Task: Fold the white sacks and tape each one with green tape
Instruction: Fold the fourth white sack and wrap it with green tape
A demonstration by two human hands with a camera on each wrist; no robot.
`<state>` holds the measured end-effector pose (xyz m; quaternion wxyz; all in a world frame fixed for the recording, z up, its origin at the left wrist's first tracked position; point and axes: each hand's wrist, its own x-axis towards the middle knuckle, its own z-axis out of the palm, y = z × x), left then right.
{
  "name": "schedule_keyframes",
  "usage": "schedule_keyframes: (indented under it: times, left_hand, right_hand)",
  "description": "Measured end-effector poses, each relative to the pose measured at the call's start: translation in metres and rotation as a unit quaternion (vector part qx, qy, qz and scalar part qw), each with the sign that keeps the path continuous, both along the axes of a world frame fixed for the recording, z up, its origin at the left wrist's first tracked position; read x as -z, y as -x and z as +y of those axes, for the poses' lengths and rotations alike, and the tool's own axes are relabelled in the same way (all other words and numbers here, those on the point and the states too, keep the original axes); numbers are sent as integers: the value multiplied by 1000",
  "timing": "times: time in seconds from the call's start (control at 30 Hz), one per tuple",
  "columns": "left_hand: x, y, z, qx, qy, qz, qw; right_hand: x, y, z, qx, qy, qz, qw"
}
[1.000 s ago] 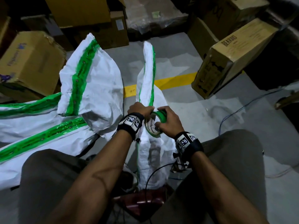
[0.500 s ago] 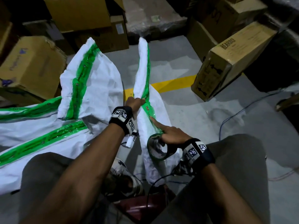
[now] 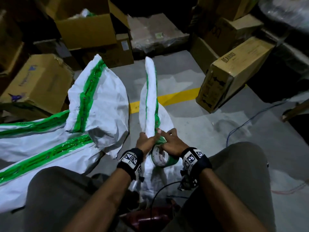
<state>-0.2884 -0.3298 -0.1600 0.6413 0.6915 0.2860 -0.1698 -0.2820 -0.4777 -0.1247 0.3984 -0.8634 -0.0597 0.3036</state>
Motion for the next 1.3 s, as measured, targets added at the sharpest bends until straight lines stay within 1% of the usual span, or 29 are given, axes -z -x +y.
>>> schedule_keyframes:
  times: [0.07, 0.1, 0.13, 0.17, 0.23, 0.27, 0.37, 0.47, 0.53, 0.63, 0.7, 0.8, 0.87, 0.93, 1.0, 1.03, 1.07, 1.1, 1.13, 1.17, 1.2, 1.23, 1.27, 1.3]
  left_hand:
    - [33, -14, 3, -20, -21, -6, 1000]
    - [33, -19, 0, -21, -45, -7, 999]
    - [7, -17, -8, -18, -74, -10, 997]
    - [-10, -20, -13, -19, -86, -17, 996]
    - [-34, -30, -22, -16, -127, -17, 992]
    - [-44, -37, -25, -15, -147, -16, 989]
    - [-64, -62, -28, -22, -159, -27, 987]
    - [-80, -84, -32, -26, -176, -45, 983]
    - [-91, -95, -32, -28, -182, -60, 981]
    - [-96, -115, -29, -45, -179, -77, 980]
    - [-103, -127, -25, -59, -182, -92, 977]
    - [-116, -146, -13, -67, -189, -84, 976]
    - [-117, -157, -3, -83, -169, -83, 979]
    - [-112, -154, -2, -72, -141, -79, 984]
    - [-87, -154, 11, -61, -55, -37, 996]
    - [-67, -159, 20, -53, -28, -6, 998]
    - [-47, -160, 28, -26, 6, 24, 999]
    - [-40, -153, 31, 4, 52, 38, 998]
    - [-47, -137, 26, 37, 101, 46, 993]
    - [-57, -118, 19, 51, 146, 48, 987]
    - [-66, -101, 13, 56, 193, 42, 979]
    - [-63, -91, 12, 49, 227, 28, 972]
    - [-56, -83, 12, 32, 251, 6, 967]
    - [-51, -75, 11, 22, 256, -9, 966]
  right_hand:
    - [-4, 0, -1, 32, -5, -39, 999]
    - [-8, 0, -2, 48, -2, -51, 998]
    - [-11, 0, -4, 69, -5, -56, 996]
    - [-16, 0, -6, 97, -13, -62, 993]
    - [-23, -1, -14, 151, -35, -95, 983]
    - [-25, -1, -18, 164, -47, -117, 978]
    - [-29, 1, -29, 175, -95, -184, 963]
    - [-29, -3, -33, 203, -153, -227, 940]
    - [-30, -10, -32, 217, -171, -240, 931]
    - [-33, -18, -28, 229, -185, -252, 922]
    - [-36, -22, -24, 219, -163, -253, 928]
    - [-43, -29, -18, 167, -80, -233, 955]
    - [-50, -34, -19, 101, -8, -206, 973]
    - [-51, -38, -22, 49, 42, -156, 986]
    - [-45, -35, -23, 18, 63, -118, 991]
    - [-41, -33, -23, 4, 69, -104, 992]
    - [-37, -31, -22, -12, 77, -92, 993]
    - [-35, -28, -20, -28, 88, -81, 992]
    - [-32, -27, -17, -38, 96, -71, 992]
    - [-31, -24, -15, -43, 100, -63, 992]
    - [-30, -22, -14, -45, 98, -59, 992]
    - [-29, -21, -12, -48, 94, -56, 993]
    - [-28, -22, -12, -50, 91, -56, 993]
    - [-25, -22, -12, -50, 93, -57, 993]
